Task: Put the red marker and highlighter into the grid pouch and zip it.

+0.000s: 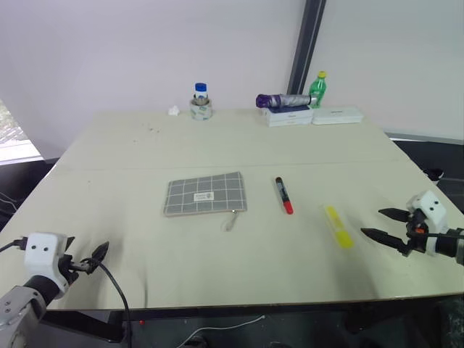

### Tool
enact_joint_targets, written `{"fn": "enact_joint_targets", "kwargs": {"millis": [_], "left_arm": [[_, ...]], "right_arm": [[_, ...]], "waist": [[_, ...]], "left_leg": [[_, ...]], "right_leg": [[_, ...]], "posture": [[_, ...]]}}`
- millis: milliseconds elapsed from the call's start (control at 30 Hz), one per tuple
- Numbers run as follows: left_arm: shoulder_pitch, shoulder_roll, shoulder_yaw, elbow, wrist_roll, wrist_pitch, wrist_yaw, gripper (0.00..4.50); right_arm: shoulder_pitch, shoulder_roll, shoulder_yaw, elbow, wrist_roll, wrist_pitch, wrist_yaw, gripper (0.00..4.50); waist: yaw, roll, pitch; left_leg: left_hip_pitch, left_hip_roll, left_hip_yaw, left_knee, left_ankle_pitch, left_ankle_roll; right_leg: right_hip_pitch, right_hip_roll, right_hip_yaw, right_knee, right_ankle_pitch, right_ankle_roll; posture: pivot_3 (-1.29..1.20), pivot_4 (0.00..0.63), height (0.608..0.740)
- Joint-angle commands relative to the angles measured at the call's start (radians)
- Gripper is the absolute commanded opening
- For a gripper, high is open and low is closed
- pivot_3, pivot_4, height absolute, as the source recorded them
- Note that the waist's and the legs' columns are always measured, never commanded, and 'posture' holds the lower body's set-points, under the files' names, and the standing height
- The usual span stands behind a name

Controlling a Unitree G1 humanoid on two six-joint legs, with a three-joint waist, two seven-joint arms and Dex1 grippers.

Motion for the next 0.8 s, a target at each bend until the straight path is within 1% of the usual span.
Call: {"fn": "enact_joint_targets", "kwargs": {"millis": [33,233,400,533,667,733,767,800], "left_arm": [[-0.002,0.013,0.038,-0.033,-0.014,-0.003,0.002,4.50],[-0.017,0.007,0.040,-0.035,-0.034,0.001,0.006,4.50],[-0.072,0.000,0.010,-0.059,-0.029,-0.001,0.036,4.50],[-0.110,0.017,-0.066,-0.063,0.010,-0.014,0.013,4.50],[-0.157,0.034,-0.128,-0.031,0.049,-0.034,-0.007,4.50],[-0.186,0.042,-0.160,-0.004,0.073,-0.052,-0.021,4.50],[-0.198,0.049,-0.179,0.012,0.090,-0.066,-0.031,4.50],[-0.208,0.060,-0.202,0.032,0.114,-0.088,-0.043,4.50]], "right_arm": [[-0.011,-0.024,-0.026,-0.021,0.013,-0.013,0.006,4.44],[-0.052,-0.009,-0.015,-0.020,0.006,-0.023,-0.021,4.44],[-0.122,0.026,0.042,-0.087,0.005,0.010,-0.051,4.44],[-0.165,0.083,0.075,-0.195,0.034,0.058,-0.089,4.44],[-0.165,0.151,0.115,-0.330,0.048,0.114,-0.137,4.44],[-0.173,0.190,0.155,-0.396,0.045,0.142,-0.170,4.44],[-0.182,0.209,0.178,-0.415,0.038,0.156,-0.191,3.94],[-0.196,0.229,0.207,-0.430,0.021,0.175,-0.217,3.69]], "waist": [[0.000,0.000,0.000],[-0.001,0.000,0.000],[0.000,0.000,0.000],[0.000,0.000,0.000],[0.000,0.000,0.000],[0.000,0.000,0.000],[-0.001,0.000,0.000],[-0.002,0.000,0.000]], "left_leg": [[0.000,0.000,0.000,0.000,0.000,0.000],[0.000,0.000,0.000,0.000,0.000,0.000],[0.000,0.000,0.000,0.000,0.000,0.000],[0.000,0.000,0.000,0.000,0.000,0.000],[0.000,0.000,-0.001,0.000,0.000,0.000],[-0.001,0.000,-0.001,0.000,0.000,0.000],[-0.001,0.000,-0.001,0.000,0.000,0.000],[0.000,0.000,-0.001,0.000,0.000,0.000]], "right_leg": [[0.000,0.000,0.000,0.000,0.000,0.000],[0.000,0.000,0.000,0.000,0.000,0.000],[0.000,0.000,0.000,0.000,0.000,0.000],[0.000,0.000,0.000,0.000,0.001,0.003],[0.000,0.001,0.000,0.000,0.002,0.003],[-0.001,0.001,0.000,0.000,0.002,0.003],[-0.001,0.001,0.000,0.000,0.002,0.003],[-0.001,0.001,0.000,0.000,0.002,0.003]], "posture": [[0.00,0.150,0.737],[0.00,0.150,0.737],[0.00,0.150,0.737],[0.00,0.150,0.737],[0.00,0.150,0.737],[0.00,0.150,0.737],[0.00,0.150,0.737],[0.00,0.150,0.737]]}}
